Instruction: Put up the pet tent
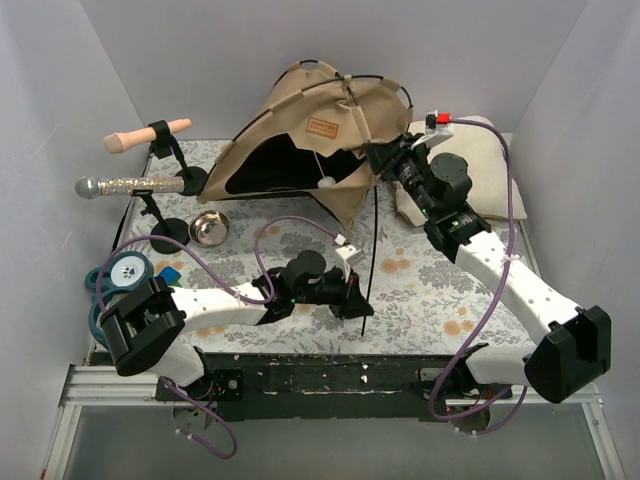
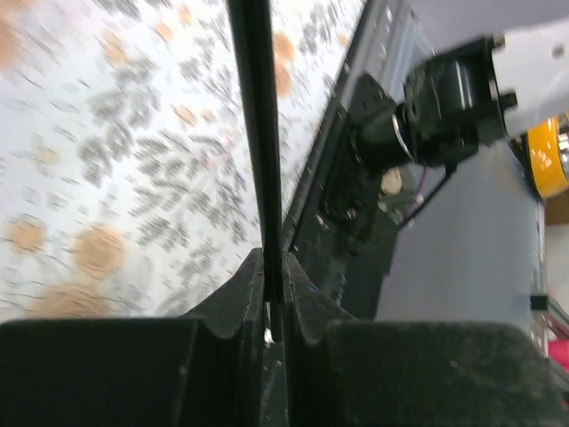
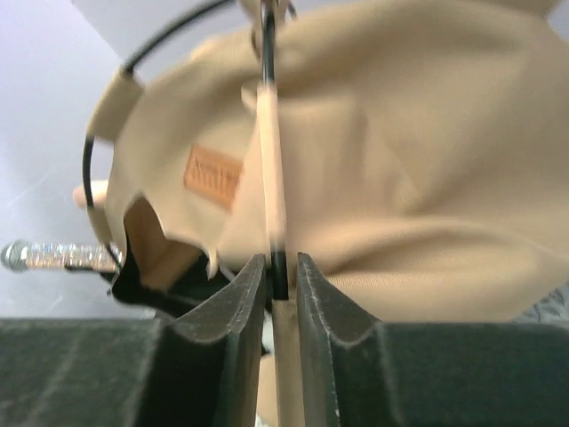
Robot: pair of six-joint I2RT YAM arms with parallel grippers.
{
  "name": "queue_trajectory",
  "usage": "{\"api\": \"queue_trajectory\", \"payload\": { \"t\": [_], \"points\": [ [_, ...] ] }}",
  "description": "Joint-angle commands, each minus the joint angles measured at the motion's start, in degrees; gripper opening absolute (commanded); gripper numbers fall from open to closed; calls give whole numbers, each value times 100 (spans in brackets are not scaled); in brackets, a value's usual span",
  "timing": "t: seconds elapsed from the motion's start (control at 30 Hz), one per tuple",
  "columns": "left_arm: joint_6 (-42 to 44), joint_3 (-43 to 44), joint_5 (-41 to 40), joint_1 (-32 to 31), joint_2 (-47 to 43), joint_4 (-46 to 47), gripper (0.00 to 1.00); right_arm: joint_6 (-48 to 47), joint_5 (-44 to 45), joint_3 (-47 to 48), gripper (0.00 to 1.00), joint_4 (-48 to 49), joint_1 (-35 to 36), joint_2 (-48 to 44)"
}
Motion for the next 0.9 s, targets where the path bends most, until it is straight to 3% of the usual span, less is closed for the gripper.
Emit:
{"api": "queue_trajectory", "payload": {
  "t": [0.0,0.1,0.2,0.27,0.4,0.57,0.77,0.87],
  "points": [
    [398,604,-577,525,-598,465,0,-189,-527,-450,28,-780,103,-368],
    [486,744,-446,604,-537,342,0,-251,-879,-599,28,-921,112,-491],
    [732,745,-384,613,-589,403,0,-383,-975,-696,11,-957,103,-518],
    [837,815,-454,631,-607,342,0,-462,-1159,-714,10,-1035,103,-465],
    [1074,999,-252,762,-572,193,0,-559,-1415,-784,23,-1194,112,-412],
    [1215,824,11,763,-712,17,0,-1086,-1538,-302,28,-1176,103,-202],
    [1400,552,266,763,-844,-88,0,-1341,-1591,375,55,-1308,103,159],
    [1514,490,301,763,-844,-124,0,-1385,-1582,612,58,-1300,103,326]
  ]
}}
